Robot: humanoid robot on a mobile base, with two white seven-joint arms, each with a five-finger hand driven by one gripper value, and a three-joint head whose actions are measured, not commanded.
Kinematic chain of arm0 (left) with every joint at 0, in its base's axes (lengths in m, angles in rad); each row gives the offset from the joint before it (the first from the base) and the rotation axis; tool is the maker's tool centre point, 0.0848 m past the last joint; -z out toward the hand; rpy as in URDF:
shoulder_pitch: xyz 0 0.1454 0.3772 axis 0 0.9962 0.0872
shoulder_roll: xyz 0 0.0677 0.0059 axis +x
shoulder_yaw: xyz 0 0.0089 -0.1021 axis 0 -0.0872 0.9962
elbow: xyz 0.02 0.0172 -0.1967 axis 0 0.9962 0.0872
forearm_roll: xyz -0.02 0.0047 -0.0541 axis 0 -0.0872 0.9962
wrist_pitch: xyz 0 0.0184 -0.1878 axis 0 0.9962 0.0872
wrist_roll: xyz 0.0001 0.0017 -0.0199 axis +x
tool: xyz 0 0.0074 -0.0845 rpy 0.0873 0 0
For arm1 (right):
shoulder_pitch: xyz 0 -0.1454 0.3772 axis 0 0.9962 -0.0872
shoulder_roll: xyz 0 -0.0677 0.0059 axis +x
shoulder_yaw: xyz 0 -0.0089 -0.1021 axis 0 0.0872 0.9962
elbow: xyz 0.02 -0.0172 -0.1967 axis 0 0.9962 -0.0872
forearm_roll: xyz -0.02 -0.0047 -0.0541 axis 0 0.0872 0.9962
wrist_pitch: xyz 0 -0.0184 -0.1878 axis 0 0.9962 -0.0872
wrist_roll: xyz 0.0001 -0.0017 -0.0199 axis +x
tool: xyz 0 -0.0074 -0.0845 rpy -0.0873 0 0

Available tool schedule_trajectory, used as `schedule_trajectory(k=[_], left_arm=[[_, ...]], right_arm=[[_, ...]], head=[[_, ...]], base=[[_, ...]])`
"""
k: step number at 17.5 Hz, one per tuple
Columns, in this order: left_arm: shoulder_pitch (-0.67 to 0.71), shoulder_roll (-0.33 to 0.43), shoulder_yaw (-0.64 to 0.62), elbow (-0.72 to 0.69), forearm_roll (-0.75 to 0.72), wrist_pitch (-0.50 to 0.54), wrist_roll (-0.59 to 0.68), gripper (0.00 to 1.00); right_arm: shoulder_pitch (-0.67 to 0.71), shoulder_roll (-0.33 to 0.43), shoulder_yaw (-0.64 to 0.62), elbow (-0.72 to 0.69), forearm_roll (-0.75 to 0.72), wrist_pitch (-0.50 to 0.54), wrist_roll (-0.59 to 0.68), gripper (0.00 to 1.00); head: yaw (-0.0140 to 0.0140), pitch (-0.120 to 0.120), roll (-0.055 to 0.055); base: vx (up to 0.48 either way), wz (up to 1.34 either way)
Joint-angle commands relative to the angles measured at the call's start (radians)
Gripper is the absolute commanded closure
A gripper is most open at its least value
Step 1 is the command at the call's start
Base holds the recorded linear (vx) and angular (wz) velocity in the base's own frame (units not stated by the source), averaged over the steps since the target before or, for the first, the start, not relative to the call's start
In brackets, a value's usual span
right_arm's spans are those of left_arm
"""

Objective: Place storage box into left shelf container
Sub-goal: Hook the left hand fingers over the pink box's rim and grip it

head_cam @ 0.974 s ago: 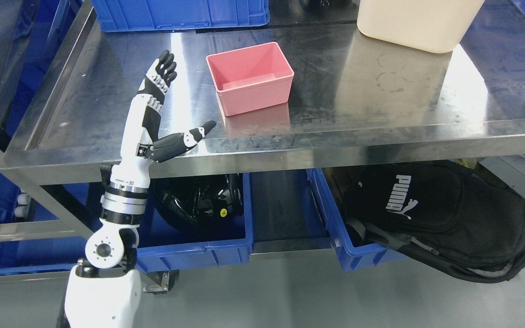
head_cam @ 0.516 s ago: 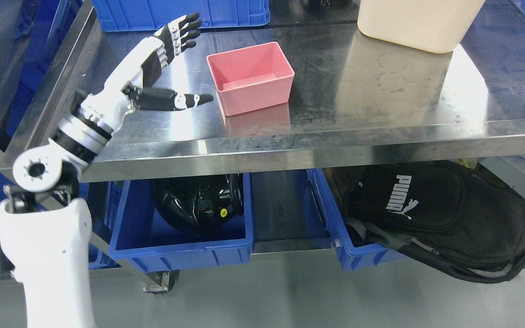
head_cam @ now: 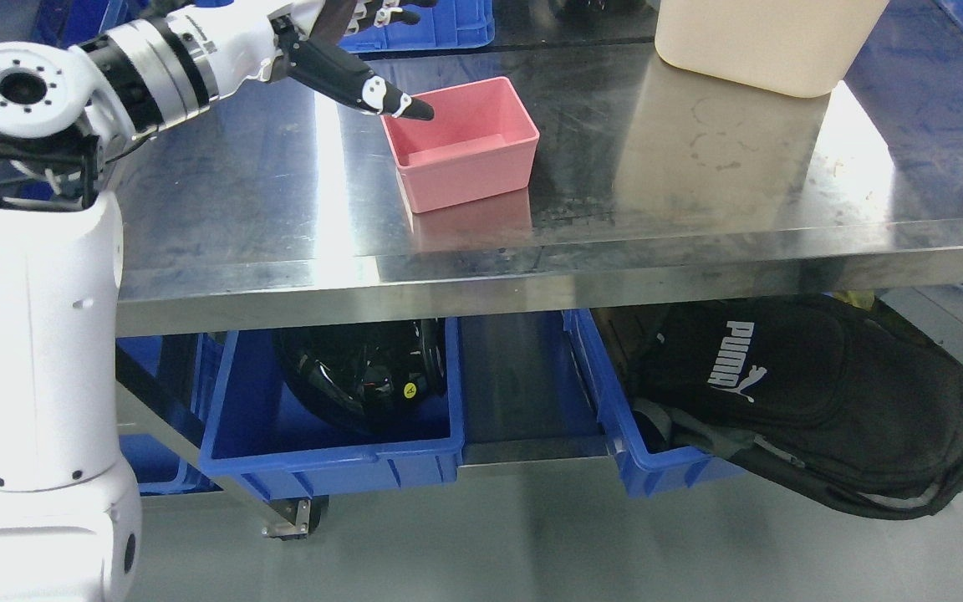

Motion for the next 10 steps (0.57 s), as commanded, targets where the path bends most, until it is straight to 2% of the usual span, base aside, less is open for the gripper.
schedule_trajectory(k=[1,5,10], left_arm=[[-0.084,0.019,-0.314,0.225,-0.12,0.028,-0.044,0.05],[-0.084,-0.005,-0.316,0.293,-0.177,0.025,-0.057,0.05],[-0.119,-0.131,-0.313,0.411,-0.235,-0.006,-0.055,0.07]], right_arm=[[0.009,-0.017,-0.005,-0.017,0.002,0.0,-0.001,0.0],[0.009,-0.017,-0.005,-0.017,0.002,0.0,-0.001,0.0],[0.009,-0.017,-0.005,-0.017,0.002,0.0,-0.001,0.0]], head=[[0.0,0.0,0.0],[0.0,0.0,0.0],[0.0,0.0,0.0]], base=[[0.0,0.0],[0.0,0.0],[0.0,0.0]])
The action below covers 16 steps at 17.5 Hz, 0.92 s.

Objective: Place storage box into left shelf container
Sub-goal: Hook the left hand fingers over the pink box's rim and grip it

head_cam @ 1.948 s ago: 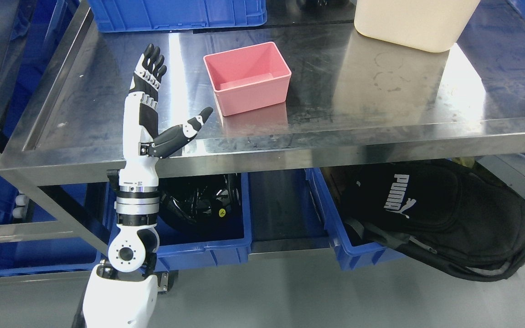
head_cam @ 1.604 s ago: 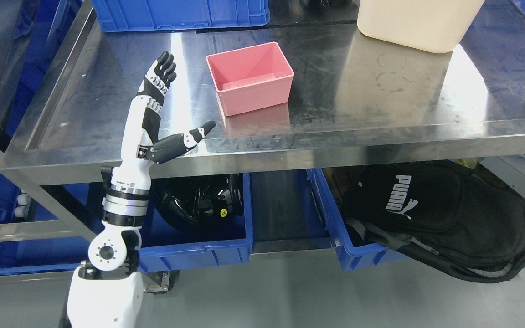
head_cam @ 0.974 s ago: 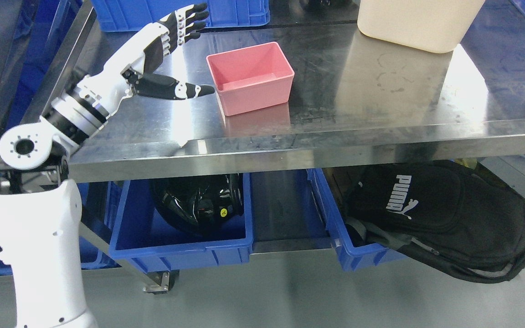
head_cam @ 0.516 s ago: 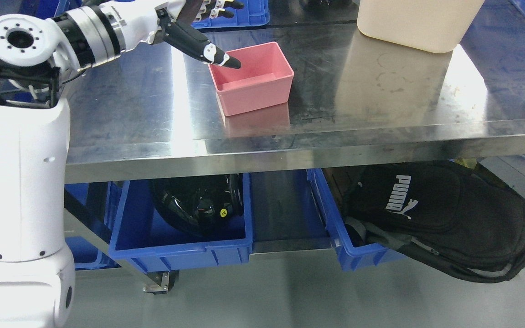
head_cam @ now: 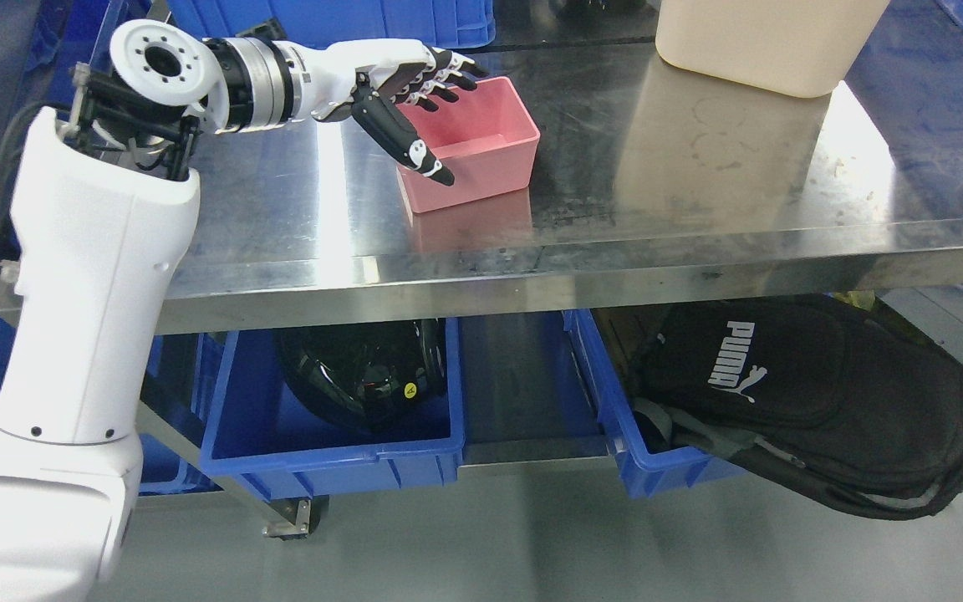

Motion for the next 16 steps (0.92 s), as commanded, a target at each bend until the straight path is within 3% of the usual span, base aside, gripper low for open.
schedule_trajectory(k=[1,6,10,14,16], left_arm=[[-0.047,-0.127,-0.113,0.23,-0.067,-0.029,-0.001,0.08],[-0.051,-0.153,-0.116,0.306,-0.118,-0.041,-0.001,0.14],[-0.047,-0.153,-0.111,0.343,-0.167,-0.075,0.001,0.27],[-0.048,-0.153,-0.053,0.387,-0.187,-0.223,0.01,0.55],[-0.044,-0.153,-0.018,0.405,-0.194,-0.312,0.012,0.81]], right_arm=[[0.009,-0.017,-0.005,-0.017,0.002,0.0,-0.001,0.0],[0.009,-0.017,-0.005,-0.017,0.002,0.0,-0.001,0.0],[0.009,-0.017,-0.005,-0.017,0.002,0.0,-0.001,0.0],[0.009,-0.017,-0.005,-0.017,0.002,0.0,-0.001,0.0],[0.009,-0.017,-0.005,-0.017,0.002,0.0,-0.001,0.0]], head=[[0.0,0.0,0.0],[0.0,0.0,0.0],[0.0,0.0,0.0],[0.0,0.0,0.0],[0.0,0.0,0.0]], base=[[0.0,0.0],[0.0,0.0],[0.0,0.0],[0.0,0.0],[0.001,0.04]])
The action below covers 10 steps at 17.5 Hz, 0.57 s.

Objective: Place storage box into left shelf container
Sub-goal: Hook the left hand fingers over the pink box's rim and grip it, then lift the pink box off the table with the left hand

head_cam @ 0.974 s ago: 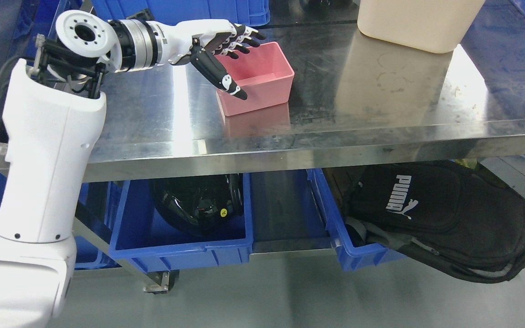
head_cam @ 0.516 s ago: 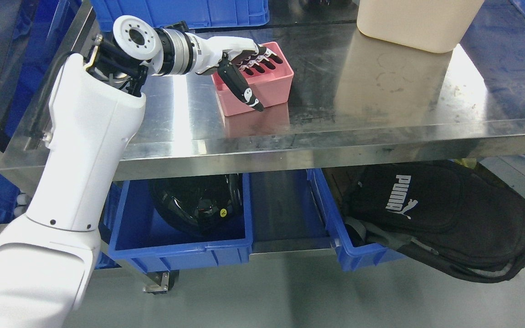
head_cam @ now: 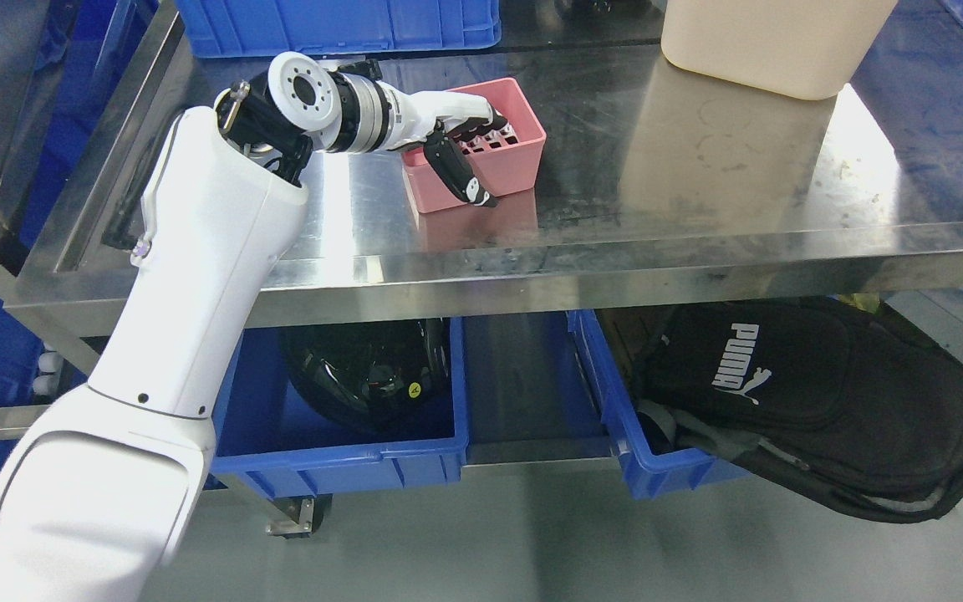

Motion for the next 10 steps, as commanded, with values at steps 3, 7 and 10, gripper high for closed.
schedule_trajectory(k=[3,7,10], left_arm=[[0.013,-0.019,0.136,0.151,-0.05,-0.203,-0.002,0.99],[0.016,-0.019,0.334,0.142,-0.03,-0.222,0.007,1.0],[0.019,-0.019,0.415,0.139,0.074,-0.265,0.01,1.0]], right_arm=[[0.009,-0.017,-0.005,-0.017,0.002,0.0,-0.001,0.0],[0.009,-0.017,-0.005,-0.017,0.002,0.0,-0.001,0.0],[0.009,-0.017,-0.005,-0.017,0.002,0.0,-0.001,0.0]], head=[[0.0,0.0,0.0],[0.0,0.0,0.0],[0.0,0.0,0.0]], base=[[0.0,0.02],[0.01,0.03],[-0.003,0.0]])
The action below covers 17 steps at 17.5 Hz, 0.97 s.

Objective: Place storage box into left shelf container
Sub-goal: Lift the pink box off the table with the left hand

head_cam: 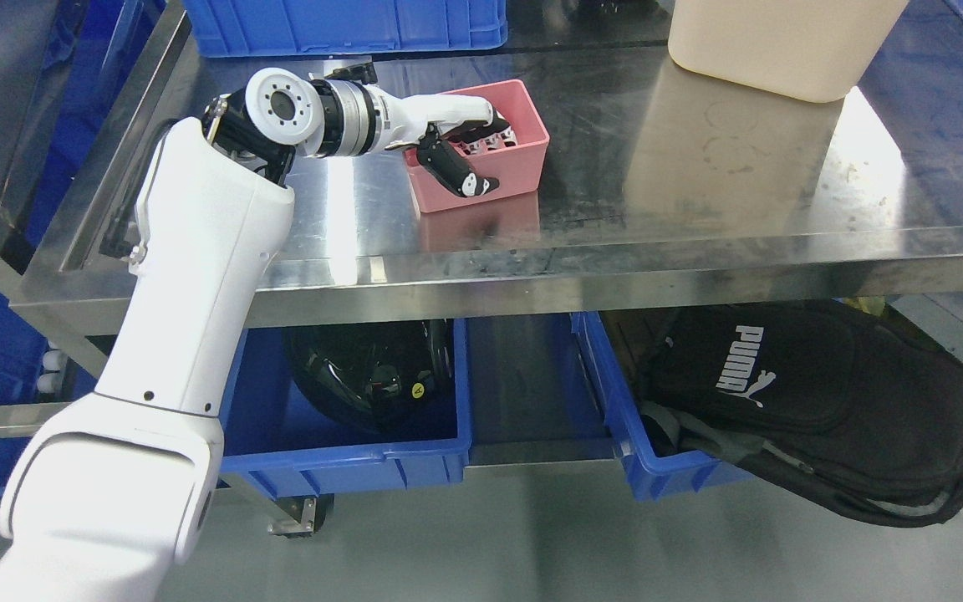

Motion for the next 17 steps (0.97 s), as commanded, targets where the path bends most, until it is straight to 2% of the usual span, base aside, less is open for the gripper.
schedule_trajectory(k=[1,3,9,11,17], left_arm=[[0.003,0.005,0.276,0.045,0.114,-0.041,0.018,1.0],[0.006,0.005,0.296,0.042,0.186,-0.043,0.018,1.0],[0.017,0.005,0.352,-0.013,0.531,-0.054,0.06,1.0],[0.061,0.005,0.372,-0.094,0.658,-0.086,0.096,0.99],[0.313,0.005,0.372,-0.424,0.782,-0.087,0.183,0.99]], right_arm=[[0.009,-0.017,-0.005,-0.017,0.002,0.0,-0.001,0.0],[0.009,-0.017,-0.005,-0.017,0.002,0.0,-0.001,0.0],[0.009,-0.017,-0.005,-0.017,0.002,0.0,-0.001,0.0],[0.009,-0.017,-0.005,-0.017,0.002,0.0,-0.001,0.0],[0.009,-0.017,-0.005,-0.017,0.002,0.0,-0.001,0.0]], head=[[0.0,0.0,0.0],[0.0,0.0,0.0],[0.0,0.0,0.0],[0.0,0.0,0.0],[0.0,0.0,0.0]], base=[[-0.008,-0.01],[-0.01,-0.03],[0.0,0.0],[0.0,0.0],[0.0,0.0]])
